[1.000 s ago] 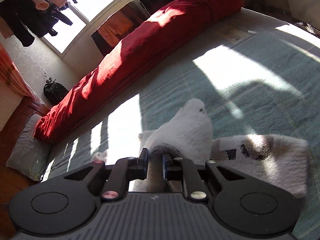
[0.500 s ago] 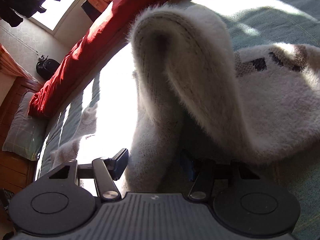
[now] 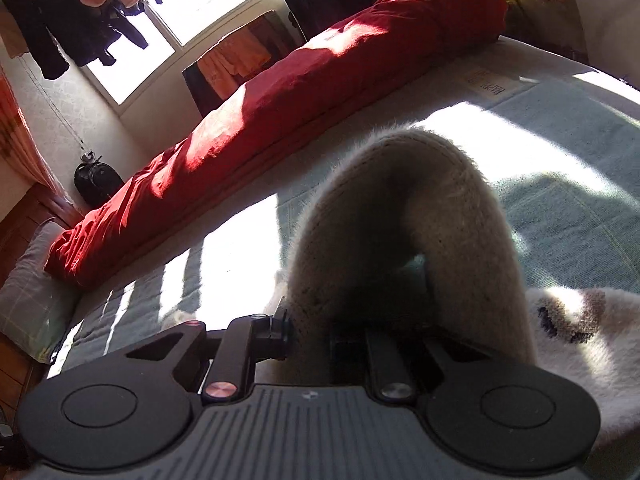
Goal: Fold clothes
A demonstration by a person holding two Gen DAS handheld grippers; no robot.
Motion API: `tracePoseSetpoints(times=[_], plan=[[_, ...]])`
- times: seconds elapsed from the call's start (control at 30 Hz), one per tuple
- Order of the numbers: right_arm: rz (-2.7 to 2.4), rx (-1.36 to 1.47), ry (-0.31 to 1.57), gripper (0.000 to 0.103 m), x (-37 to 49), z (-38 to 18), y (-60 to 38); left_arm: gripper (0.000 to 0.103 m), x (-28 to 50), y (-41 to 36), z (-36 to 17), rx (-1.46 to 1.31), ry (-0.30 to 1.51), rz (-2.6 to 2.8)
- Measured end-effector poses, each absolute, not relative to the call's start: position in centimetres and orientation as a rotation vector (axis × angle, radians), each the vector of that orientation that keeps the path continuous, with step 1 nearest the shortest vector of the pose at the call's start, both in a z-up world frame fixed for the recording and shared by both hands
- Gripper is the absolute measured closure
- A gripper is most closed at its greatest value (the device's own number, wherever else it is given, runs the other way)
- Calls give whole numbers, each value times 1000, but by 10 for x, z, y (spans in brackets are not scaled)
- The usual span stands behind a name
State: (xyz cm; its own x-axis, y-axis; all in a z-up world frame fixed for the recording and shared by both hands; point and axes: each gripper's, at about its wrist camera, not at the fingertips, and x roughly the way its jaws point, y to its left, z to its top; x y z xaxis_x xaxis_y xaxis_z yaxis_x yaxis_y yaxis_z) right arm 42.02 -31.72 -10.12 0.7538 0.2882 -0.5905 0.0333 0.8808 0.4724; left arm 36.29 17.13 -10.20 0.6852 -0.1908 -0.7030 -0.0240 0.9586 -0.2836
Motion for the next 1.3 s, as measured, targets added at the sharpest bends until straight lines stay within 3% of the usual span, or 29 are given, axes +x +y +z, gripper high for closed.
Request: tracePoseSetpoints(times=[0.13,0.33,0.37,0.5,0.7,0.93,1.0,1.3], plan=[[138,448,735,82,432,-96,-310,86,390,160,-106,-199,865,-79],[222,432,839,64,412,-98,-307,79,372,150,-116,-109,929,-91],[236,429,855,62,406,-96,-308,78,362,149,-113,-85,932,-97],[290,412,903,55,375,-83,-311,59,323,149,-96,-14,933,-117],[364,304,939,43,321,-61,-299,55,258,140,-70,60,929,-142],[412,107,982,33,258,-58,-260,36,182,78,-54,302,828,-280],[415,89,969,33,238,-58,-253,31,162,53,-59,393,787,-336],[344,200,985,30,188,-78,-265,31,118,-39,-138,815,748,-411]])
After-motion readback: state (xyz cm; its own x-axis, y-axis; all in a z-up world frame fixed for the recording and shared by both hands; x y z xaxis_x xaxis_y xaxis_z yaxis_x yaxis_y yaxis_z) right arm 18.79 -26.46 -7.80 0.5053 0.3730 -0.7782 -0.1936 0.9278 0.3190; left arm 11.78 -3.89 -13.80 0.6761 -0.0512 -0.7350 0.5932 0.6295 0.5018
